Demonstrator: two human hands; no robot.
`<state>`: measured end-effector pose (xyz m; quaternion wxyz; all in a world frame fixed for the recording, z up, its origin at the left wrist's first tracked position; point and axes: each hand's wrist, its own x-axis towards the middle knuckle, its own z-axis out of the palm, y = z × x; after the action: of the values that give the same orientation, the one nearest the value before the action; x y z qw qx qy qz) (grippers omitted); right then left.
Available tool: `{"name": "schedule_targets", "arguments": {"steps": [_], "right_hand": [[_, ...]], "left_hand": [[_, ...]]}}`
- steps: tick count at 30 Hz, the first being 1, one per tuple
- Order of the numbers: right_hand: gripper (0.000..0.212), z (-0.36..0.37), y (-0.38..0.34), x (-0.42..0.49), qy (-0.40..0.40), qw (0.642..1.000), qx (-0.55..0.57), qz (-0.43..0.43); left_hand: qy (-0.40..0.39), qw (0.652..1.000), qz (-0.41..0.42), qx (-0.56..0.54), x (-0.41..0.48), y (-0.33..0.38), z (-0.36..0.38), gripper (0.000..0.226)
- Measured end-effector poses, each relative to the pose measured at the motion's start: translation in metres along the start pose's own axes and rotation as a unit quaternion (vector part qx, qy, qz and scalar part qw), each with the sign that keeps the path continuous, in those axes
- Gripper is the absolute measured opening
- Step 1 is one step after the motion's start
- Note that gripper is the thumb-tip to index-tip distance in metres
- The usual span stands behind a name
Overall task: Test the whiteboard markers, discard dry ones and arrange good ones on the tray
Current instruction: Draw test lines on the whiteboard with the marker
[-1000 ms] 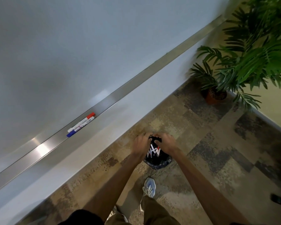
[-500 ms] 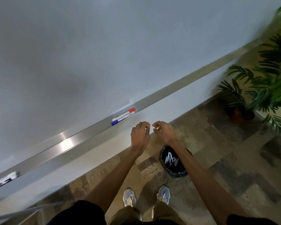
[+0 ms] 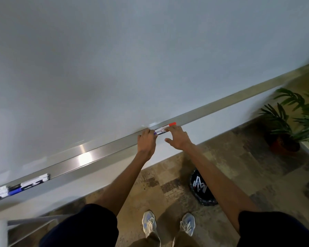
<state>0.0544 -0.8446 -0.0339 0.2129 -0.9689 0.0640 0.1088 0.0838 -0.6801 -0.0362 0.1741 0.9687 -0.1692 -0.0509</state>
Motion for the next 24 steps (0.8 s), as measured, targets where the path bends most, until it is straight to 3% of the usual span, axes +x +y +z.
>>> {"name": "schedule_targets", "arguments": {"steps": [3, 9, 24], "right_hand": [[0.055, 0.007, -0.012, 0.009, -0.023, 0.999, -0.039, -0.004], [0.049, 0.025, -0.018, 0.019, -0.007, 0.994, -0.11, -0.018], [0.034, -0.007, -0.043, 0.016, 0.074, 0.985, -0.102, -0.12]], "left_hand": [[-0.044, 0.999, 0.026, 0.013, 0.003, -0.011, 0.003, 0.031], [-0.046, 0.998, 0.037, 0.032, 0.006, -0.02, 0.011, 0.034], [-0.021, 0.99, 0.113, -0.078, 0.013, -0.05, -0.026, 0.027]]}}
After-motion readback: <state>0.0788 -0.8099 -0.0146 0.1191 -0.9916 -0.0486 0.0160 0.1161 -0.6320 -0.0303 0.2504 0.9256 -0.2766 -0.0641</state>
